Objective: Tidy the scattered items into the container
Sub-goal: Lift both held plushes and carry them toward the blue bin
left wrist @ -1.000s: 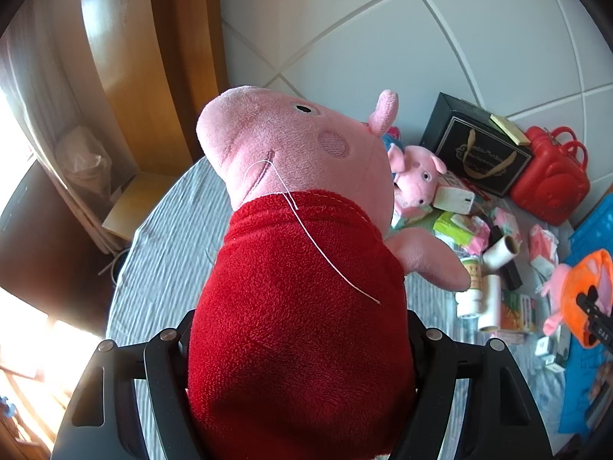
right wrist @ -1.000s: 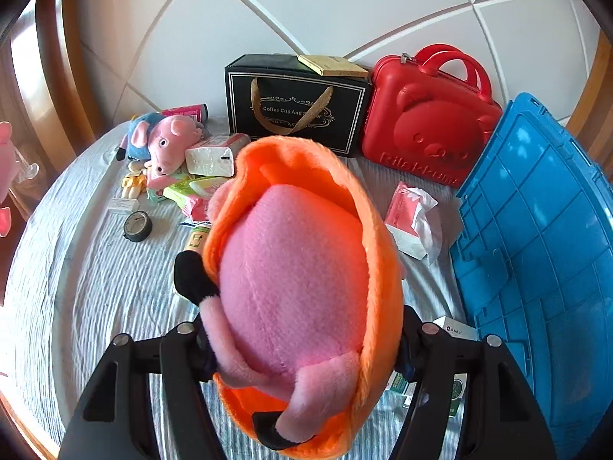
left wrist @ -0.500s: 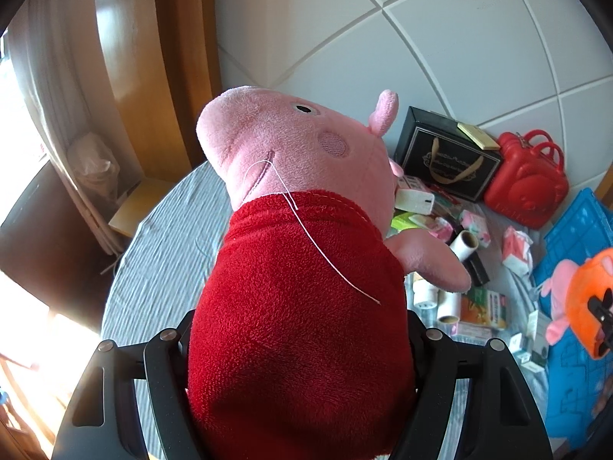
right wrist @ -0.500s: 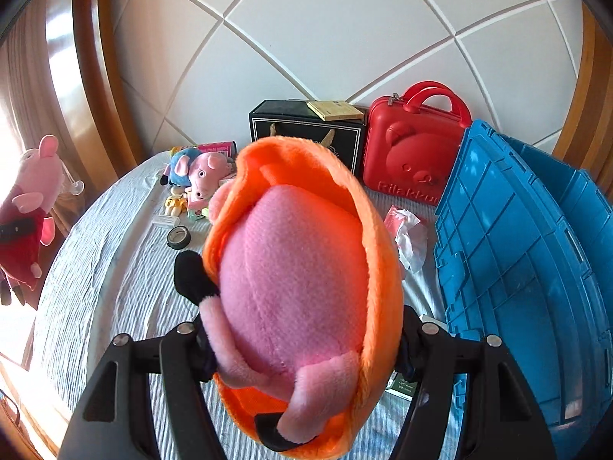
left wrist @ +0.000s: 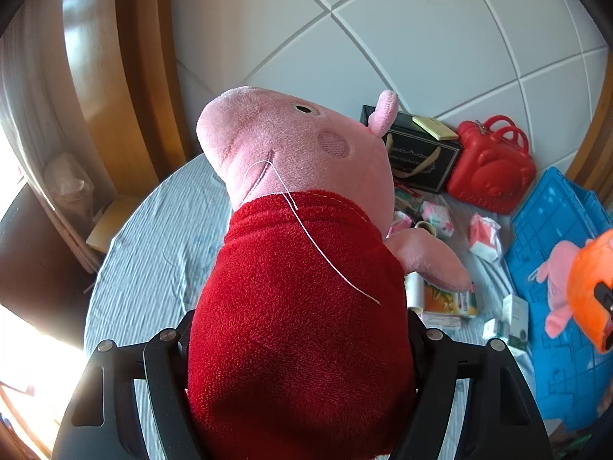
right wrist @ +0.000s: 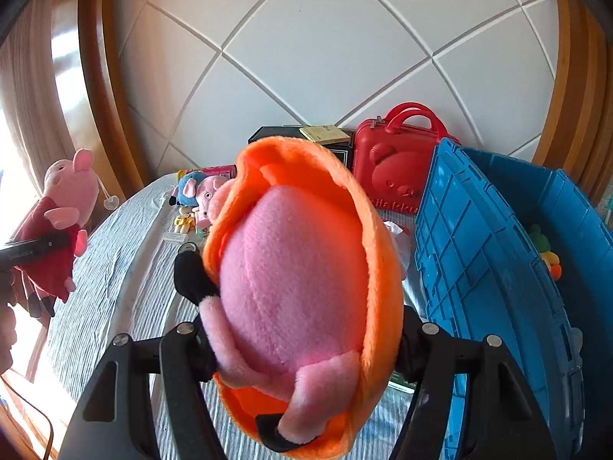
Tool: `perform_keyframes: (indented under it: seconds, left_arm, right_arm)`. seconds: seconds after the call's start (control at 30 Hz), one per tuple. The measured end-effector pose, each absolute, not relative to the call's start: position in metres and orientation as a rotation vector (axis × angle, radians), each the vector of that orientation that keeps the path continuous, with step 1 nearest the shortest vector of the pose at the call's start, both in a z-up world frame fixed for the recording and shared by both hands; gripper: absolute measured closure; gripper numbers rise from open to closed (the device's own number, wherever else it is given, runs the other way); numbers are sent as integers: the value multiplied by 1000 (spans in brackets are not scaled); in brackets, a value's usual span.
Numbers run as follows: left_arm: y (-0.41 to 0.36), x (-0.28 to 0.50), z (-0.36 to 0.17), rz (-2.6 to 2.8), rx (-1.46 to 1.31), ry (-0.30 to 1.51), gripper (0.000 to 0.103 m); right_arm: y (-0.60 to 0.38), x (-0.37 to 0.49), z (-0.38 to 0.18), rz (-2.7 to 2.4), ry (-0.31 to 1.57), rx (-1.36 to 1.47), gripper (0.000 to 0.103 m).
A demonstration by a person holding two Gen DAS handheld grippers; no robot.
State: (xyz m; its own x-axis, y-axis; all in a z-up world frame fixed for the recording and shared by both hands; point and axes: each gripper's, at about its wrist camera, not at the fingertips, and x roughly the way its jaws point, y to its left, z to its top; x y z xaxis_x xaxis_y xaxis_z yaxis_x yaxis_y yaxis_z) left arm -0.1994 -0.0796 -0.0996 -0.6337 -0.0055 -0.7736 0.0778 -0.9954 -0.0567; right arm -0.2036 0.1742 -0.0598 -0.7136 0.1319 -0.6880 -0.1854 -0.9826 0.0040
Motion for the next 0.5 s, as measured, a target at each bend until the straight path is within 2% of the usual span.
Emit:
perform_keyframes:
  seconds: [0.27,0.5]
  left_arm:
    - [-69,-204,-111,-2840,1397,119,28]
    - [-40,-193,-90,-2881,1387,72,28]
  right_arm:
    - [164,-177,-43,2731,150,-1057,37]
    - [166,-152,-27,2767,210,-1001,37]
